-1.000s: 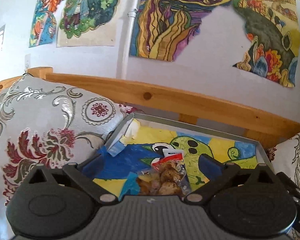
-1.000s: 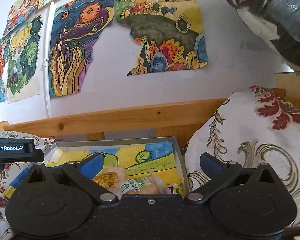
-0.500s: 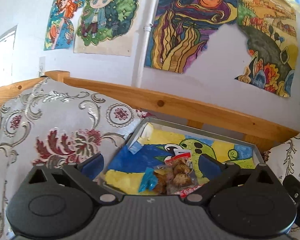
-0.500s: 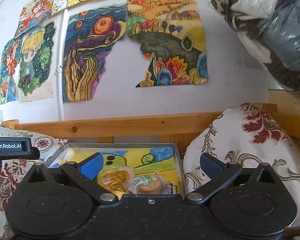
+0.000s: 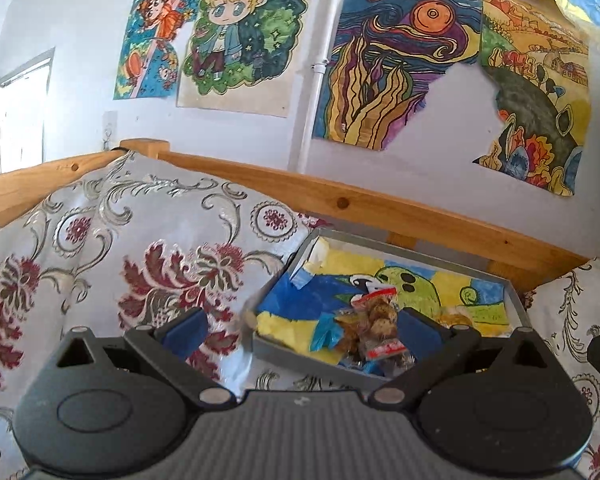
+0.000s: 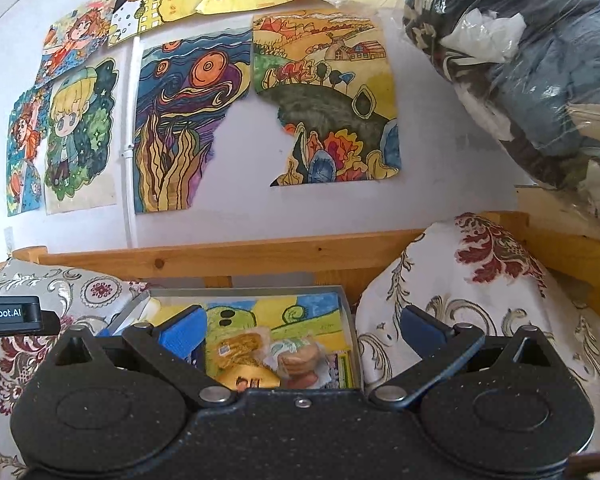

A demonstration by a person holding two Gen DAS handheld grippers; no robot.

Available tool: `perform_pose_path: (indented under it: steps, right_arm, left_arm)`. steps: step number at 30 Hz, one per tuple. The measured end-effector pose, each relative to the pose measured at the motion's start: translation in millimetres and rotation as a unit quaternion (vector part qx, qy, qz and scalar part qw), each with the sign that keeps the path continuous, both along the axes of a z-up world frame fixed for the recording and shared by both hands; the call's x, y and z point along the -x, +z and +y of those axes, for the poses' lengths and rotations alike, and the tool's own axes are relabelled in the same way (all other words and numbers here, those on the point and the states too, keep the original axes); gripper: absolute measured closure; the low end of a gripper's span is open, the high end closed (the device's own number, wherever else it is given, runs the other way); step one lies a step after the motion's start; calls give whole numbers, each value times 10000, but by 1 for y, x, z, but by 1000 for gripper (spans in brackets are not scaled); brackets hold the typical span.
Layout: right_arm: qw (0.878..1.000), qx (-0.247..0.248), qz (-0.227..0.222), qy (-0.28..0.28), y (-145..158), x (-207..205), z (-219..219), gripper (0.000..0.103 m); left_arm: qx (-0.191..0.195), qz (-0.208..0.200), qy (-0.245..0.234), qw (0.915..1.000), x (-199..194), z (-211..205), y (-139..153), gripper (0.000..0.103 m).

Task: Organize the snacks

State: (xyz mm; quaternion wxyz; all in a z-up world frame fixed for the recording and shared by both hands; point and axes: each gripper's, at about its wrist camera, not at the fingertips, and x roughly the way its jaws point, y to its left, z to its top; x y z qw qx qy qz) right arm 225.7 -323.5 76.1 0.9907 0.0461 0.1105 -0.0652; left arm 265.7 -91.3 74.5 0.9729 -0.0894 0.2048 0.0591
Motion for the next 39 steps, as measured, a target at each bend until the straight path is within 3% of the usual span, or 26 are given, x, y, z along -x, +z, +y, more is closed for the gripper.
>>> perform_pose_path:
  steps: [9, 39]
  right_arm:
    - [10000, 28, 32, 8, 1, 32, 5, 1]
    - [9987, 219, 324, 331, -14, 110, 38, 1]
  left_arm:
    - [94, 9, 2, 10000, 35, 5, -3, 1]
    - [-336, 133, 3, 9993, 117, 29, -13, 1]
